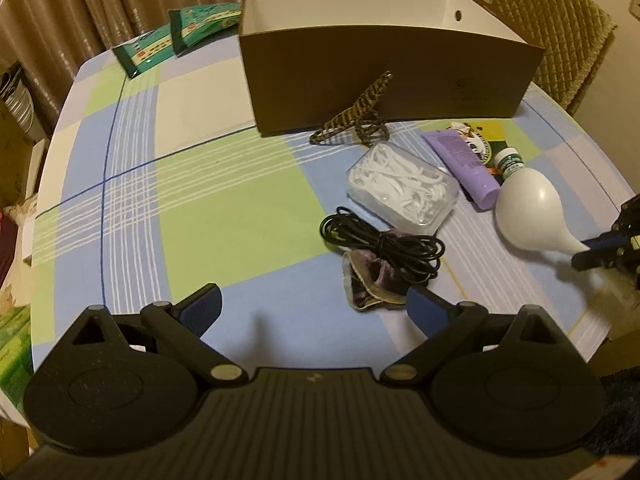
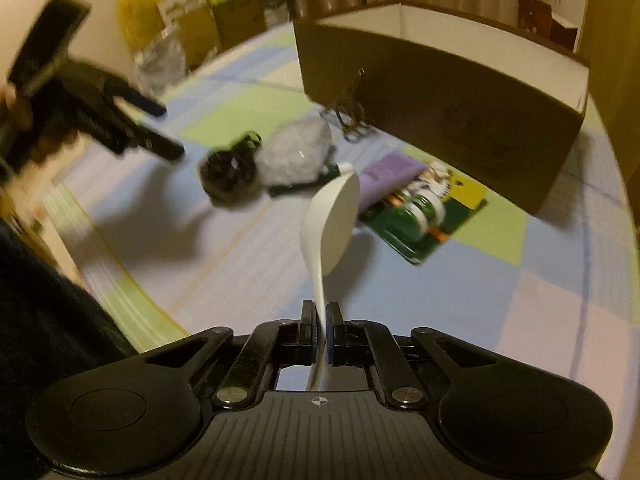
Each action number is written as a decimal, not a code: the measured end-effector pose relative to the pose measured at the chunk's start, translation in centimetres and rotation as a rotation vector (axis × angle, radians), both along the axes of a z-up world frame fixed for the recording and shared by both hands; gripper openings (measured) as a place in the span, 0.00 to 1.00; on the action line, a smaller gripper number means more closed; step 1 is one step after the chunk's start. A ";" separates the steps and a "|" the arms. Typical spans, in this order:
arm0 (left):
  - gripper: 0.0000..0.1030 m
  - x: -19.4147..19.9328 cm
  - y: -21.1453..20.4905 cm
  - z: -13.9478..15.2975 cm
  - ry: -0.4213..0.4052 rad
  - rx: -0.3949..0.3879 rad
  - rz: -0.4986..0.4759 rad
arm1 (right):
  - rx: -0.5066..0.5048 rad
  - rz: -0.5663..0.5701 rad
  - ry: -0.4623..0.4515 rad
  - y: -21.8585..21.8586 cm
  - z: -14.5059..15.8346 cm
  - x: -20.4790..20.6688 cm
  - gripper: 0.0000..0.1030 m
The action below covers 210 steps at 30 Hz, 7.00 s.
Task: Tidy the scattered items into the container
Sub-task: 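Grasp the white ladle handle with the right tool and lift it, then grasp the black cable with the left tool while the right tool holds the ladle, then carry the black cable and white ladle over the box with both tools, then open both tools to drop the cable and ladle into the box, then withdraw both tools from the box toward the remaining items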
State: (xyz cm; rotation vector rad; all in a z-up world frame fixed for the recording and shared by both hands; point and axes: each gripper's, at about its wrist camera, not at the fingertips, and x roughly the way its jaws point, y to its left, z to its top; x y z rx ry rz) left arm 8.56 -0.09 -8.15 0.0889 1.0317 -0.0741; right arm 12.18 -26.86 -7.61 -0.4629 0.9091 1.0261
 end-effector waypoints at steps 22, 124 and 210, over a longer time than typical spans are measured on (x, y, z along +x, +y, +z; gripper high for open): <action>0.90 3.3 -0.1 -0.8 0.009 -0.083 -0.051 | -0.092 -0.104 -0.054 -1.3 -1.6 0.5 0.01; 0.91 16.8 -2.3 10.9 -0.258 -0.057 -0.382 | 0.227 -0.162 -0.152 4.4 12.7 16.4 0.01; 0.97 13.7 -1.0 11.0 -0.242 -0.050 -0.186 | 0.215 -0.272 -0.224 3.2 12.3 15.1 0.98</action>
